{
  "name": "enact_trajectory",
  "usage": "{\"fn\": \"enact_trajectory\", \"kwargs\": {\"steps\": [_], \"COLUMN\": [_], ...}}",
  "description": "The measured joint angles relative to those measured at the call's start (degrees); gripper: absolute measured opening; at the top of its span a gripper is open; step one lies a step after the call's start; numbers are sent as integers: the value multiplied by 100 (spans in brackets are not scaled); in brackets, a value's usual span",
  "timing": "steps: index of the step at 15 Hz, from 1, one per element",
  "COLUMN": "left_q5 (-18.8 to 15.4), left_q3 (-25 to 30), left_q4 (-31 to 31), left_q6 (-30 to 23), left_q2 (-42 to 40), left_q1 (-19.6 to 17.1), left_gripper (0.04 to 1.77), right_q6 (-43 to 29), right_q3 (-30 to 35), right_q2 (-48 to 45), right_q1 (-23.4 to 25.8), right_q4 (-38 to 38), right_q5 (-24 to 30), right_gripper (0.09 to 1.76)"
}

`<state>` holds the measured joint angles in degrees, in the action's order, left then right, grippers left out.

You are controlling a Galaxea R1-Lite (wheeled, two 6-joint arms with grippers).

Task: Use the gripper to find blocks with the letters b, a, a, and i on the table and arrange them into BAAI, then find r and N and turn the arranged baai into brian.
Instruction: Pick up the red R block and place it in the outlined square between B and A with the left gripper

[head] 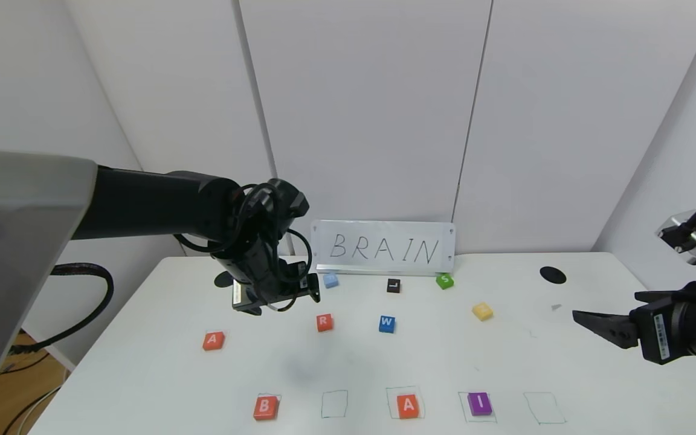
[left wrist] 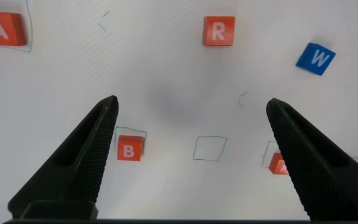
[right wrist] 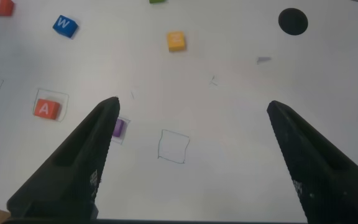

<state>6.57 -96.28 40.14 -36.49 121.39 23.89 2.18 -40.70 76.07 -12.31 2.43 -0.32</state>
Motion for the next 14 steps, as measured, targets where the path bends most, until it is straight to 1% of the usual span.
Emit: {"fn": "enact_trajectory", "kwargs": {"steps": [2,4,5,6,8,9,11,14], "left_q5": [5,10,65,205,629,730,770,774], "left_q3": [-107,-135,-146,-176,-226,-239,-212,-176], "left_q4": [-21,-21,-29,-60,-119,-278,-649,-702], "left_q6": [-122,-128,-158,-229,-315,-325,-330,-333], "left_q2": [40,62,74,134,374,485,667,812], "left_q1": [138,157,177,239,394,450,524,566], "left_gripper": [170,170,170,170,170,170,171,171], "right_q6": [0,0,0,0,0,0,2,0], "right_q3": [0,0,0,0,9,9,11,11], "right_q2": [-7,-11,-11,-11,-13,-13,-13,-13], "right_q1": [-6,-6,-6,-11,-24,-30,-33,-33], "right_q4": [0,0,2,-5,-13,-11,-9,-7], "right_q5": [-6,-6,-4,-1,-4,-4,-1,-4], "right_gripper": [171,171,171,171,171,171,171,171]}}
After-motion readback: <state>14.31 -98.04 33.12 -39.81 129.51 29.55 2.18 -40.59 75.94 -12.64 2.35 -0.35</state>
